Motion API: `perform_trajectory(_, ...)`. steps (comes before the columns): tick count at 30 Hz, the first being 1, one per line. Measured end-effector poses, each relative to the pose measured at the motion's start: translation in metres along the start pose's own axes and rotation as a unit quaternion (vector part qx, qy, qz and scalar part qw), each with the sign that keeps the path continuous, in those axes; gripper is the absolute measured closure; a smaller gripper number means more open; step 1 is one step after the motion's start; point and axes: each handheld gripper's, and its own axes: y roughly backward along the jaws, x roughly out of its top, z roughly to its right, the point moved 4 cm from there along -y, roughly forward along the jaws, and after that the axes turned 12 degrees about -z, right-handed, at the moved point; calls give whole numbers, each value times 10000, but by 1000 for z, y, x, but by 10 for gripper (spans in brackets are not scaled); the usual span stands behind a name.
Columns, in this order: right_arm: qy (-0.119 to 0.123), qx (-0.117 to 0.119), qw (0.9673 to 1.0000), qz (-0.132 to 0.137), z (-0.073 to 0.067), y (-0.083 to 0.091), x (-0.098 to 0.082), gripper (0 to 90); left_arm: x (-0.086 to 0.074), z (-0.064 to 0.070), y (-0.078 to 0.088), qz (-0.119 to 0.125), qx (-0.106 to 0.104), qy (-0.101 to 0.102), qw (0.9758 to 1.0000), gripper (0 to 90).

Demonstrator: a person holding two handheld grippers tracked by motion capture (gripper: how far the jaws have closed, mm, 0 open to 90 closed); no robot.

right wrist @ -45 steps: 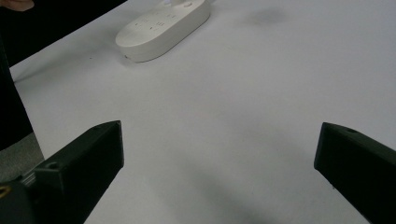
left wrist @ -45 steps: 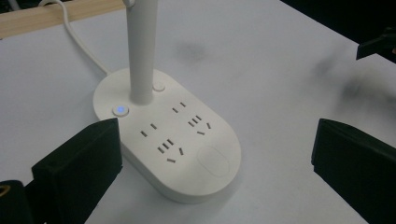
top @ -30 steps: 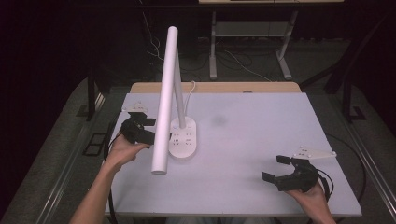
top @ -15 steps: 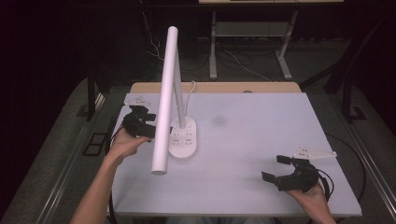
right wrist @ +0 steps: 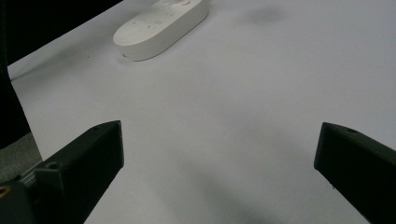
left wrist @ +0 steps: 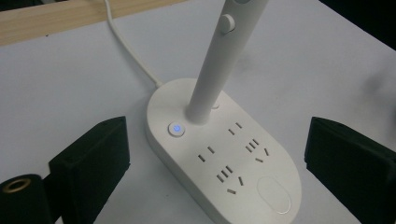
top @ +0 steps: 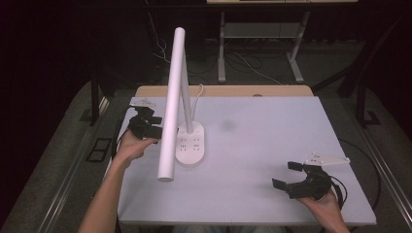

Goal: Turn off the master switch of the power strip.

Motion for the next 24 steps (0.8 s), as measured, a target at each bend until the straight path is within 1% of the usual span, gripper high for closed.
perform_trajectory(2,-6,0,10000,-9,0,0,0,7,0,-2,-2,-6,13,22,10000,77)
perform_trajectory(3,-30,4,10000,-15,0,1,0,7,1,-3,-2,-9,2,53,10000,99)
perform_trajectory(6,-40,2,10000,-12,0,1,0,7,1,-5,-4,47,-48,164,9998,120)
perform_trajectory(7,-54,1,10000,2,0,0,0,7,1,-7,-5,52,-46,140,9999,134)
perform_trajectory(10,-43,-5,10000,5,1,1,0,7,2,-10,-7,92,-69,235,9997,138)
perform_trajectory(11,-49,-5,10000,0,1,1,0,7,2,-11,-8,114,-88,325,9994,141)
perform_trajectory(12,-27,-14,10000,4,1,1,-1,7,3,-13,-9,116,-84,292,9995,147)
perform_trajectory(14,-26,-18,10000,2,1,1,-1,7,3,-14,-11,154,-112,424,9989,154)
perform_trajectory(15,-28,-17,10000,0,2,1,-1,7,3,-14,-11,154,-112,424,9989,159)
perform_trajectory(16,-32,-19,10000,4,2,1,-1,7,3,-15,-13,166,-115,489,9986,161)
perform_trajectory(18,-30,-20,10000,3,2,1,-1,7,4,-16,-14,191,-128,460,9987,168)
perform_trajectory(19,-34,-19,10000,-2,2,1,-1,7,4,-16,-15,246,-152,488,9984,169)
perform_trajectory(23,-32,-28,10000,-1,2,1,-1,7,6,-15,-18,283,-170,548,9980,191)
perform_trajectory(24,-37,-26,10000,-3,2,1,-1,7,7,-16,-19,305,-176,469,9983,201)
